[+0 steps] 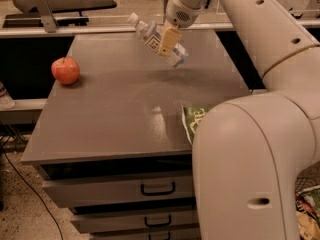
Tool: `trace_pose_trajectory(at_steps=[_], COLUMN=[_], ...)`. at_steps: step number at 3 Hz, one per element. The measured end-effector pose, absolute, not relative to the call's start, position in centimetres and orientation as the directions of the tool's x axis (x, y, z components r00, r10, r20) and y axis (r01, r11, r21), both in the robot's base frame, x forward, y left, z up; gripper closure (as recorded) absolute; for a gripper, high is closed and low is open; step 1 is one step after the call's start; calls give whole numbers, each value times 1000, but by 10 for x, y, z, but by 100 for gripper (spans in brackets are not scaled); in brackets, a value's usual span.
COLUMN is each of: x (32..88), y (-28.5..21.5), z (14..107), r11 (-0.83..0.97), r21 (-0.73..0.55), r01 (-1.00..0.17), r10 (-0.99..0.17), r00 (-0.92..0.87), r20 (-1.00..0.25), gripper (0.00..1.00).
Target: Knock blue plastic bottle over
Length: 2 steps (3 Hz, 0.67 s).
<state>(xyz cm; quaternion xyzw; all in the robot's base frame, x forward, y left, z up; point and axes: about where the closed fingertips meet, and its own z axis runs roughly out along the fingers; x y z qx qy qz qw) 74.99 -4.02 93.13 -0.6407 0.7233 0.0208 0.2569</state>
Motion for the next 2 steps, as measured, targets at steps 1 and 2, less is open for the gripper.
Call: trace_pose_trajectory(at_steps=[1,2], x=[738,734], y=[-56,-62], z=[919,910], r11=[132,107], r21=[-257,-229], r01=[-957,-968], r10=[-950,-961], r00=[-48,-42], r20=[-310,-274], gripper=[84,61])
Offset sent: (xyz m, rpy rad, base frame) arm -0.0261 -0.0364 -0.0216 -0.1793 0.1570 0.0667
